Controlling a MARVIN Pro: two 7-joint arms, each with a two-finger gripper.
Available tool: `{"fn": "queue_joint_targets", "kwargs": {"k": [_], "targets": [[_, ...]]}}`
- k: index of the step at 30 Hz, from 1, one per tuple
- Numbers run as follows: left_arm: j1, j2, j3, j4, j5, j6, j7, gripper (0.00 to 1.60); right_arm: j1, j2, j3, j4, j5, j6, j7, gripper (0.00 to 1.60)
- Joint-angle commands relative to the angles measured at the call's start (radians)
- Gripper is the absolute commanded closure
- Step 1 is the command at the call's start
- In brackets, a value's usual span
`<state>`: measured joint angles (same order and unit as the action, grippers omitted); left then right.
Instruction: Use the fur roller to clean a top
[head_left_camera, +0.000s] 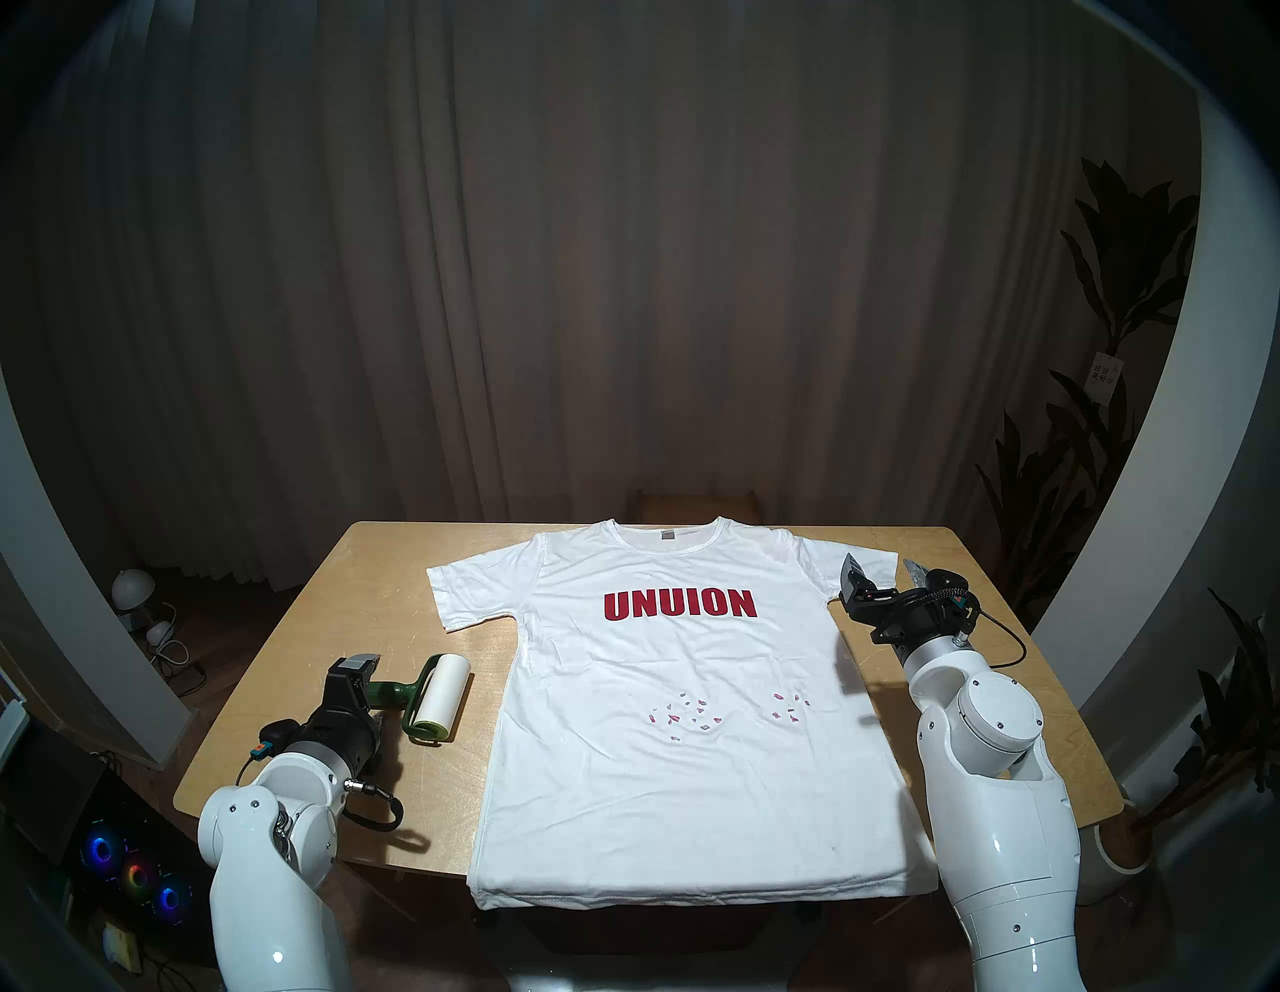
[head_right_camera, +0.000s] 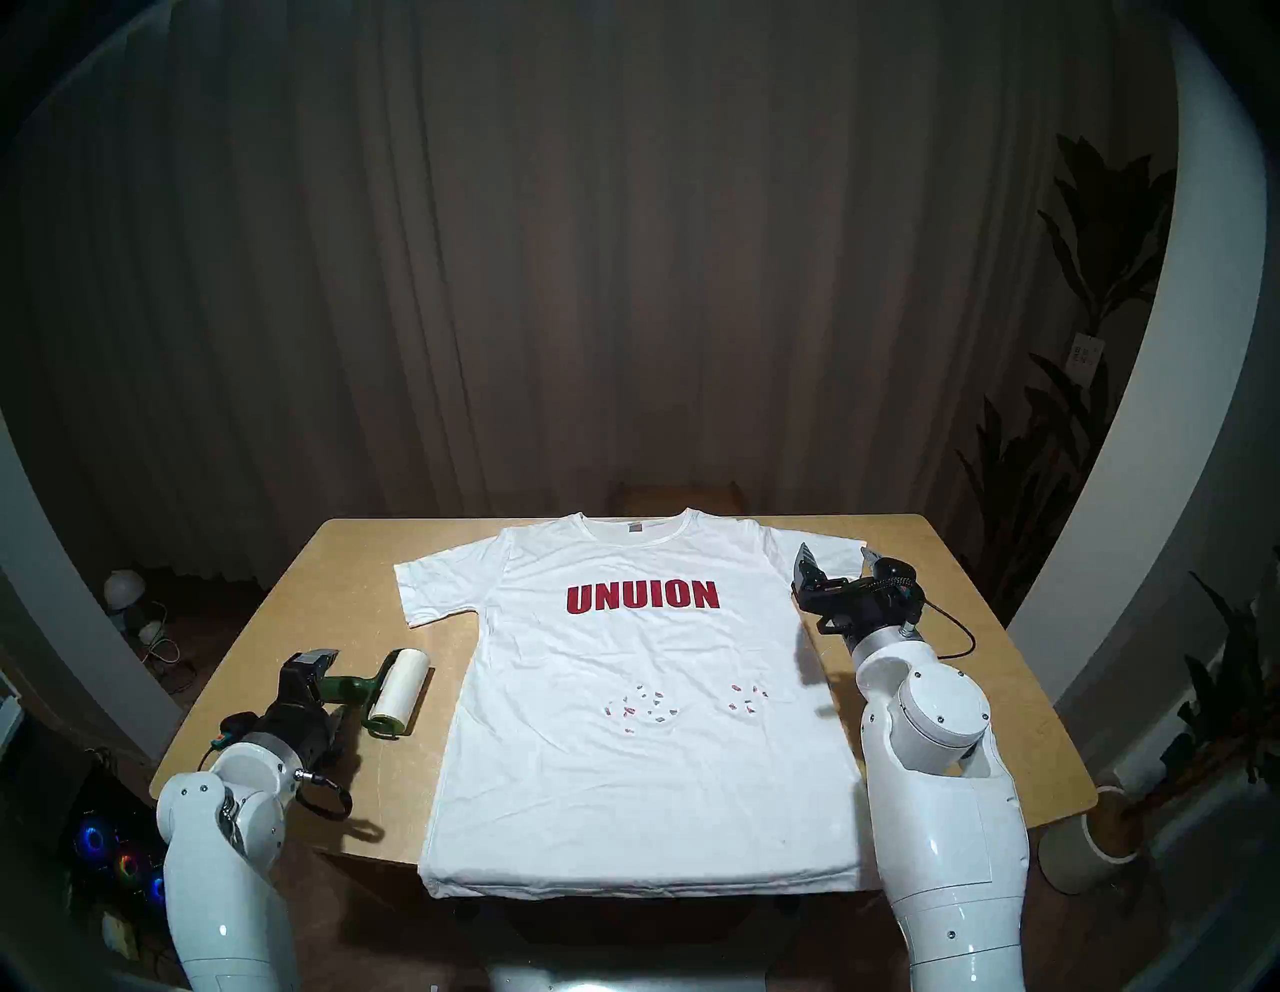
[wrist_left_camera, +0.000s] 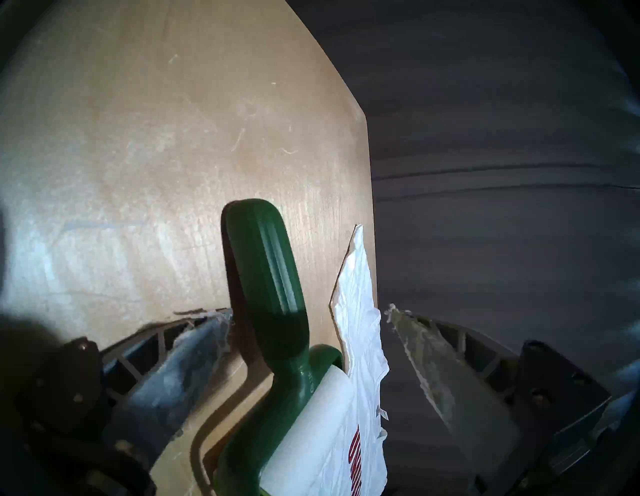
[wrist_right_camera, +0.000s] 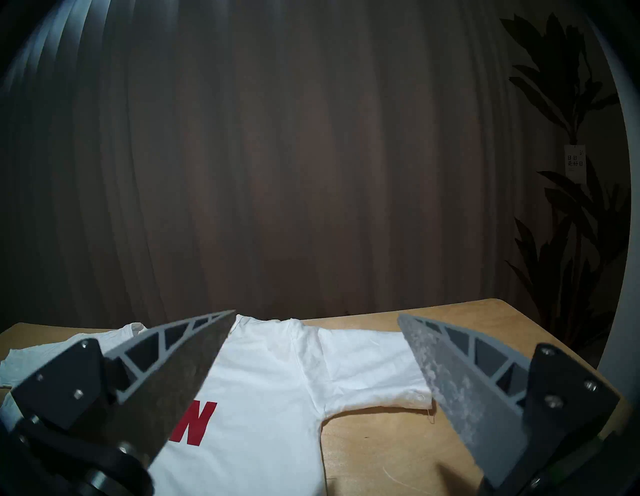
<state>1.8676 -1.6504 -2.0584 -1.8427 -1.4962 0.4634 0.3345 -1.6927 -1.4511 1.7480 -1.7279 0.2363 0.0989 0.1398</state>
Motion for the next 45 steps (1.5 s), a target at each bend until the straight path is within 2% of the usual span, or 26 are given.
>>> {"fn": "queue_joint_targets", "kwargs": {"k": [1,16,35,36,37,39,42,43,45], "targets": [[-0.051,0.038,0.008,0.070,0.003,0.015,0.012,0.00,0.016,-0.013,-0.003,-0.031,-0.009,-0.014,-0.022,0.00],[-0.108,0.030,0.021,0.158,0.011,-0.014,0.028,0.00,0.005,-0.025,-0.012,-0.049,-0.027,-0.021,-0.057,0.00],[-0.071,0.005,0.048,0.153,0.002,-0.067,-0.023,0.00,0.002,-0.015,0.001,-0.052,-0.035,-0.027,-0.049,0.00],[-0.063,0.003,0.052,0.152,-0.005,-0.072,-0.032,0.14,0.003,-0.012,0.002,-0.050,-0.035,-0.027,-0.044,0.00],[-0.061,0.001,0.052,0.151,-0.002,-0.073,-0.034,0.14,0.004,-0.012,0.003,-0.049,-0.035,-0.027,-0.042,0.00],[-0.055,0.003,0.058,0.150,-0.001,-0.075,-0.038,0.38,0.005,-0.010,0.004,-0.048,-0.034,-0.028,-0.038,0.00],[-0.053,0.001,0.064,0.157,0.002,-0.082,-0.044,0.53,0.006,-0.009,0.008,-0.046,-0.032,-0.028,-0.035,0.00],[-0.052,0.001,0.066,0.158,0.002,-0.085,-0.047,0.69,0.006,-0.009,0.009,-0.045,-0.032,-0.028,-0.034,0.00],[-0.051,0.000,0.071,0.159,0.003,-0.091,-0.052,0.88,0.006,-0.008,0.012,-0.045,-0.031,-0.027,-0.033,0.00]]}}
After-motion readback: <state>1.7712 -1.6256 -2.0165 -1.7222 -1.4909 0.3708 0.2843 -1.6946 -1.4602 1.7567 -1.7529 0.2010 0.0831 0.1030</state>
